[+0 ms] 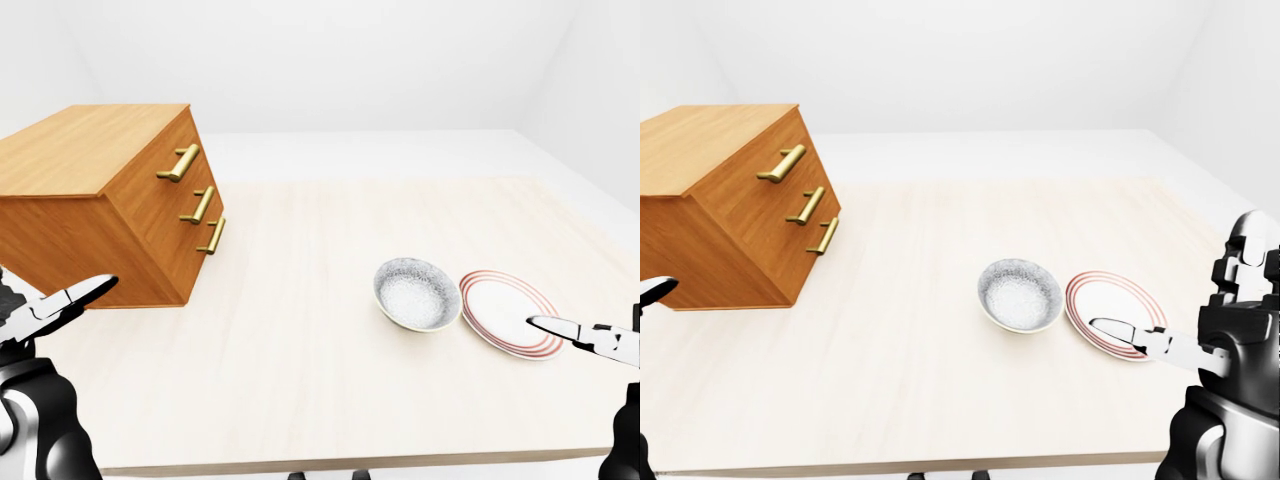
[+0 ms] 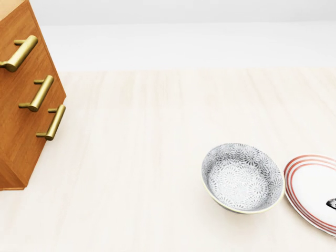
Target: Put the bowl on top of the cabinet.
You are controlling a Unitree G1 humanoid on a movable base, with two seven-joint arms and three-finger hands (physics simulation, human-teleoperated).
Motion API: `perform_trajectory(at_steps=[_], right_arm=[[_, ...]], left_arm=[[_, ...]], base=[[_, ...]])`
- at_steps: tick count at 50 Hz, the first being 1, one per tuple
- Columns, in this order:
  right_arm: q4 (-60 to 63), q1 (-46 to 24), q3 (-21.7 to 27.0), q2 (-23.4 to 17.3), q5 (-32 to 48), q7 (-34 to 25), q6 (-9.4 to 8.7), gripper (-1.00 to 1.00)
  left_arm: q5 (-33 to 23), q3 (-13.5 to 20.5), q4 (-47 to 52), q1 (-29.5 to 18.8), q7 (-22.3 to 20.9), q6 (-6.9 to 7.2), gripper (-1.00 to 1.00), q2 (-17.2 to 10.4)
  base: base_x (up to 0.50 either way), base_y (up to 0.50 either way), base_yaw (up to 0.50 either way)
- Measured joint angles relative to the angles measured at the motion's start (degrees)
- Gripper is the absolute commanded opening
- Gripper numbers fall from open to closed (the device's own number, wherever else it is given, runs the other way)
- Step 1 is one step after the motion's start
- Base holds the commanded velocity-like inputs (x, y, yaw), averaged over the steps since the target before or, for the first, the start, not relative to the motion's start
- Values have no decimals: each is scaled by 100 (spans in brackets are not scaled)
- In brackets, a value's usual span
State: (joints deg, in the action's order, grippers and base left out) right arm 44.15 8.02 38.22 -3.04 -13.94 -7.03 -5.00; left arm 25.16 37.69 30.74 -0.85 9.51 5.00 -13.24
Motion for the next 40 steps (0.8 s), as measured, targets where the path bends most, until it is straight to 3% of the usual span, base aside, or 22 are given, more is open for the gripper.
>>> perform_trajectory(at_steps=[40], right_arm=[[-24, 7, -37, 16, 63, -51, 0, 100]], left_arm=[[-42, 23, 45, 10, -9, 0, 100, 1]], base=[[3, 50, 0]])
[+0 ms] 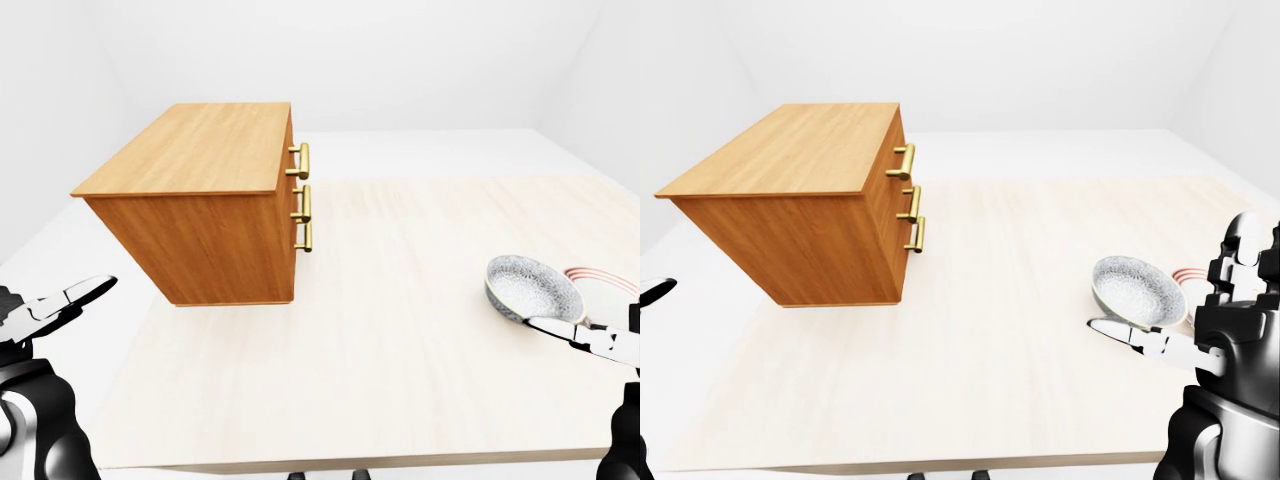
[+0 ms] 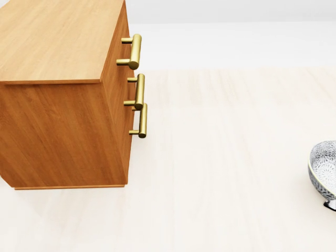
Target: Put the bowl on top of the cabinet.
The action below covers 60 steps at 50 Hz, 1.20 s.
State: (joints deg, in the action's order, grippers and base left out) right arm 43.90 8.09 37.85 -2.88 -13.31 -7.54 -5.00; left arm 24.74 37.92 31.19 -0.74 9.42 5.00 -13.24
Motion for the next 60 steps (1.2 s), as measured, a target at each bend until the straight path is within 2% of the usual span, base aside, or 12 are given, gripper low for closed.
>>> perform_trajectory(at_steps=[12, 21, 26, 36, 45, 54, 60], right_arm=[[-11, 7, -1, 5, -1, -12, 0, 100], [-33, -16, 3, -25, 0, 13, 0, 100], [-115, -153, -18, -218, 167, 18, 0, 100], [-1021, -720, -127, -1027, 991, -119, 0, 100], [-2337, -1202, -377, -1859, 2293, -477, 0, 100], [-4257, -1765, -664, -2702, 3455, -590, 0, 100], [-6109, -2471, -1154, -3326, 4046, -543, 0, 100]], left_arm=[[-21, -3, 7, 0, 3, 0, 100, 3], [-40, -5, 9, 1, 3, 0, 100, 6], [-51, -9, 41, 5, 6, 0, 100, 13], [-64, -1, 102, 5, 9, 0, 100, 20], [-73, 4, 133, 2, 9, 0, 100, 22], [-78, 8, 128, -2, 6, 0, 100, 18], [-78, 11, 137, -5, 10, 0, 100, 14]], base=[[3, 47, 0], [0, 0, 0], [0, 0, 0], [0, 0, 0], [0, 0, 0], [0, 0, 0], [0, 0, 0]])
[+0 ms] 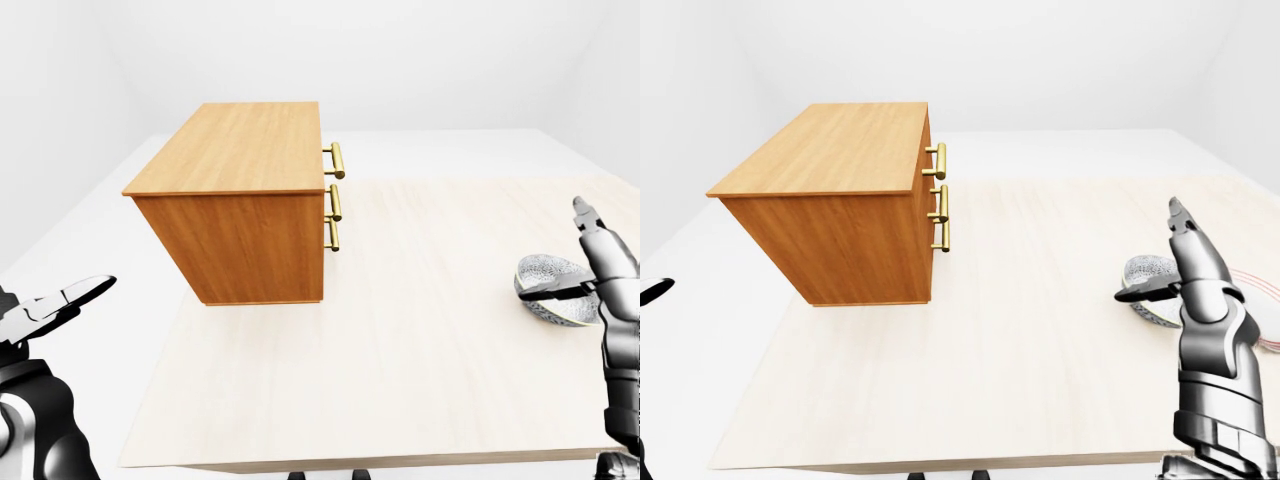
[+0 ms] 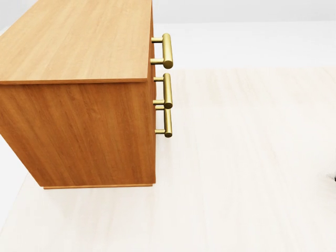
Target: Put the bowl on top of the cabinet.
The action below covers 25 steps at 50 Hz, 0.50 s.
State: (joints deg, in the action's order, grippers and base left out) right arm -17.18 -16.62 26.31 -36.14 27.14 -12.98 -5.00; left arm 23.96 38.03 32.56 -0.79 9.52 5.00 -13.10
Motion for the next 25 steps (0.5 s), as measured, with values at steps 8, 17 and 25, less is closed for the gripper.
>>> perform_trajectory(at_steps=[8, 17, 25], right_arm=[[-2578, -1392, -1145, -700, 1020, -697, 0, 100], [-4262, -2304, -1780, -1072, 1909, -1375, 0, 100], [-4930, -2621, -1959, -1201, 2276, -1599, 0, 100]], left_arm=[[-1, 0, 0, -8, 2, 0, 100, -8], [0, 0, 3, -12, 1, 0, 100, -12], [-11, -7, -28, -14, -11, 0, 100, -11]], base=[[0, 0, 0], [0, 0, 0], [0, 0, 0]])
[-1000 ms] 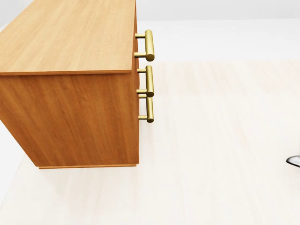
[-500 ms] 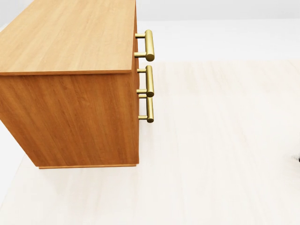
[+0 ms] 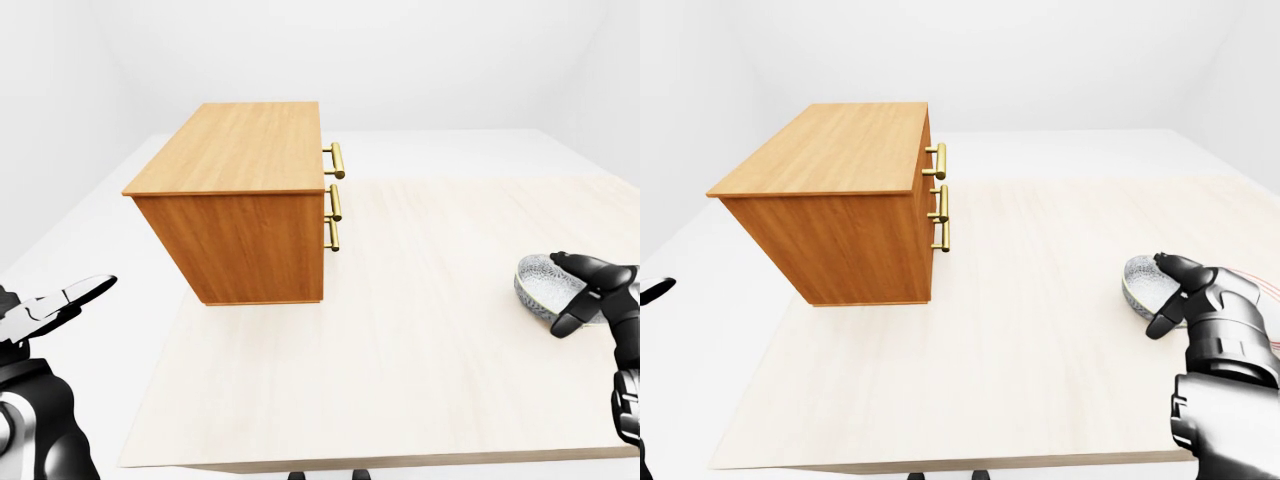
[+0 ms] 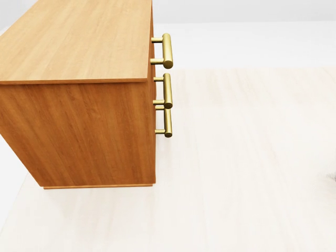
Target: Put the bowl on top of the cabinet.
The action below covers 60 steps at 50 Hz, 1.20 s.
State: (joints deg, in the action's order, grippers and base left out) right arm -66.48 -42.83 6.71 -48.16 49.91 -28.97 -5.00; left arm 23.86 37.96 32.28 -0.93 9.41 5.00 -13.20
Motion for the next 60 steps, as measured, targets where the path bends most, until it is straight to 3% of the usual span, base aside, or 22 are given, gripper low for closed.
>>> perform_trajectory(at_steps=[30, 60], right_arm=[[-540, 38, -66, -66, 73, 23, 0, 100], [-724, 223, -84, 188, -216, 330, 0, 100]], left_arm=[[-10, -12, 18, 12, -2, 0, 100, 11], [-19, -19, 18, 17, -7, 0, 100, 22]], base=[[0, 0, 0], [0, 0, 0]])
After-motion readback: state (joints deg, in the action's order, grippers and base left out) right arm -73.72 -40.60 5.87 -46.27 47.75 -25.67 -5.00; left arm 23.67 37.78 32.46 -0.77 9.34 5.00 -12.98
